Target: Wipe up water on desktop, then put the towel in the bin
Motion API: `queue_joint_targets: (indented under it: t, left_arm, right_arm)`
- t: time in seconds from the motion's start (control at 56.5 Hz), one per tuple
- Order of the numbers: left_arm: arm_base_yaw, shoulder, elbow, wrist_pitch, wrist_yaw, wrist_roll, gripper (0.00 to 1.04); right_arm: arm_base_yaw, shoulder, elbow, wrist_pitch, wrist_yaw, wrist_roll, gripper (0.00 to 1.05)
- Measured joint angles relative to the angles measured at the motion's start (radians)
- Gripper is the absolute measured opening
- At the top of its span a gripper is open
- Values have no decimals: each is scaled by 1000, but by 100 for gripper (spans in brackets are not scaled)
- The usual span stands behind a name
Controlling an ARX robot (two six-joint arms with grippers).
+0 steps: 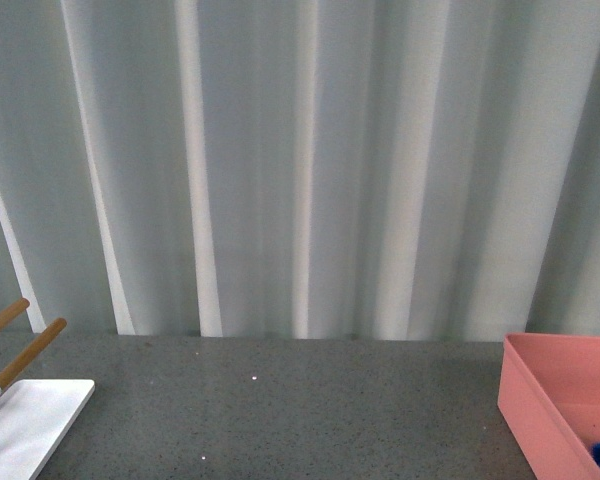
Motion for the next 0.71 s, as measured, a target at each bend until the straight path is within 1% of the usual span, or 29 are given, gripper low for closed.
queue_joint_targets:
  t: [0.053, 0.142, 0.443, 0.46, 0.478, 0.514, 0.531, 0.549, 0.567, 0.584, 0.602, 0.655, 0.673, 0.708]
  left_arm:
    - [0, 0, 0, 0, 0, 0, 98]
    - [0, 0, 0, 0, 0, 0, 98]
    - [0, 0, 0, 0, 0, 0, 98]
    - [0, 0, 0, 0, 0, 0, 98]
    - [0, 0, 0, 0, 0, 0, 98]
    - [0, 0, 0, 0, 1, 0, 98]
    - [0, 0, 0, 0, 0, 0, 98]
    - [0, 0, 0, 0, -3, 0, 98]
    - [0, 0, 0, 0, -3, 0, 98]
    - [0, 0, 0, 0, -2, 0, 98]
    - [0, 0, 0, 0, -1, 0, 98]
    - [0, 0, 0, 0, 0, 0, 98]
    - [0, 0, 0, 0, 0, 0, 98]
    - [0, 0, 0, 0, 1, 0, 98]
  right_arm:
    - [0, 0, 0, 0, 0, 2, 100]
    - [0, 0, 0, 0, 0, 3, 97]
    - [0, 0, 0, 0, 0, 3, 98]
    - [-3, -1, -10, 27, -24, 0, 97]
    - [-8, -3, -25, 70, -45, -1, 96]
    - [-20, -26, -123, 291, -182, -13, 89]
    - [-22, -31, -148, 347, -217, -15, 87]
    - [-27, -44, -230, 512, -312, -19, 82]
    - [-27, -54, -288, 623, -354, -21, 78]
    - [-27, -62, -343, 731, -380, -25, 75]
    - [-27, -66, -369, 785, -389, -26, 73]
    - [-19, -88, -498, 1099, -417, -33, 62]
    - [-18, -93, -513, 1141, -416, -34, 61]
    - [-15, -127, -556, 1265, -415, -36, 54]
